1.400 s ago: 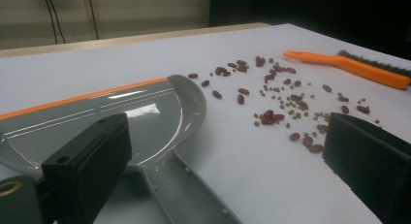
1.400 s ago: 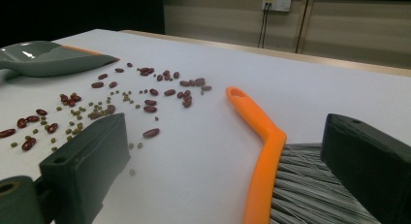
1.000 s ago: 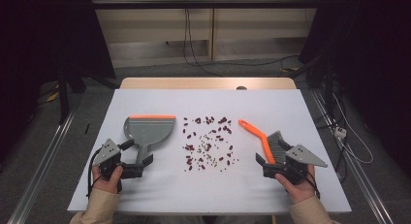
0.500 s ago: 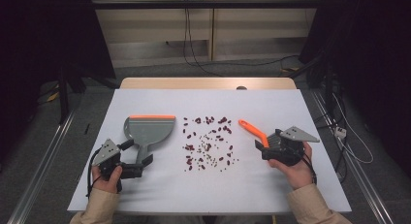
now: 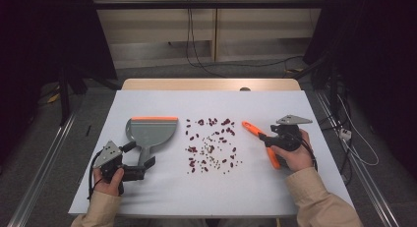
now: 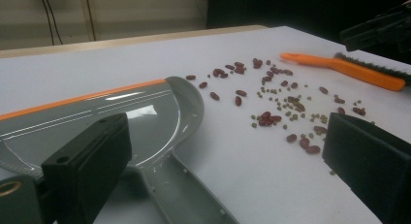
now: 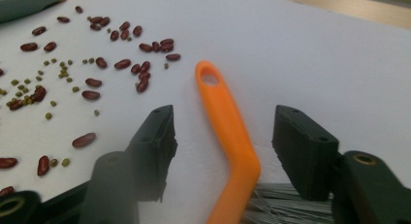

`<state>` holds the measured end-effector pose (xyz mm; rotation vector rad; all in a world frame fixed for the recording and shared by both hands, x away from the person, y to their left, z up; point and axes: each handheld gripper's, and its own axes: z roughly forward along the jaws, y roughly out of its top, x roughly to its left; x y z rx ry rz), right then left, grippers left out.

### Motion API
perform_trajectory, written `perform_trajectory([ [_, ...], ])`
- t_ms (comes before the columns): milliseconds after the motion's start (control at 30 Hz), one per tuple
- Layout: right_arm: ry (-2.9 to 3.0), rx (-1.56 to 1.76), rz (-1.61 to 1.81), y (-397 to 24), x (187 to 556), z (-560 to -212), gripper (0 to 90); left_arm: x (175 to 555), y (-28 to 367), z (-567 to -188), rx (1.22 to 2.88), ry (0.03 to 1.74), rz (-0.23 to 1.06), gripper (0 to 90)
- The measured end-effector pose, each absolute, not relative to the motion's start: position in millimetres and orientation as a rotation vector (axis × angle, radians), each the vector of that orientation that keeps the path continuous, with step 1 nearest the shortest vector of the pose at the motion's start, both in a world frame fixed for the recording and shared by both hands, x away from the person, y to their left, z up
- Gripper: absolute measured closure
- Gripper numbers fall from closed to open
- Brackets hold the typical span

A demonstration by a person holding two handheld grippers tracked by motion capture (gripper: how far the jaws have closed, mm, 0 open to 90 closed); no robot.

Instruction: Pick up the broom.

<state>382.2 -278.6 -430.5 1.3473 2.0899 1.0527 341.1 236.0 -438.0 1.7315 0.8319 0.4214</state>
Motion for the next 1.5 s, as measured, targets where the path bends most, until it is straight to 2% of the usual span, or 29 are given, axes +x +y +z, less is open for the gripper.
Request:
perform_trajectory([
  [267, 2.19, 1.357, 0.907, -275.6, 403.0, -436.5, 50.2, 340.8, 236.3, -437.9, 1.729, 0.83, 0.421, 3.4],
  [300, 2.207, 1.371, 0.898, -276.4, 407.6, -437.8, 53.7, 340.8, 236.3, -437.9, 1.728, 0.83, 0.42, 3.3],
  [433, 2.243, 1.405, 0.869, -276.1, 413.1, -440.3, 58.2, 341.0, 236.0, -438.2, 1.732, 0.83, 0.419, 3.4],
  [500, 2.273, 1.424, 0.841, -274.7, 416.6, -442.4, 64.6, 341.2, 235.8, -438.3, 1.735, 0.827, 0.417, 3.4],
  [1067, 2.414, 1.436, 0.791, -275.9, 437.2, -450.2, 67.7, 342.6, 234.6, -439.1, 1.731, 0.83, 0.412, 3.4],
  [1500, 2.398, 1.433, 0.717, -268.2, 436.2, -447.2, 68.9, 342.3, 234.6, -437.6, 1.723, 0.825, 0.427, 3.5],
])
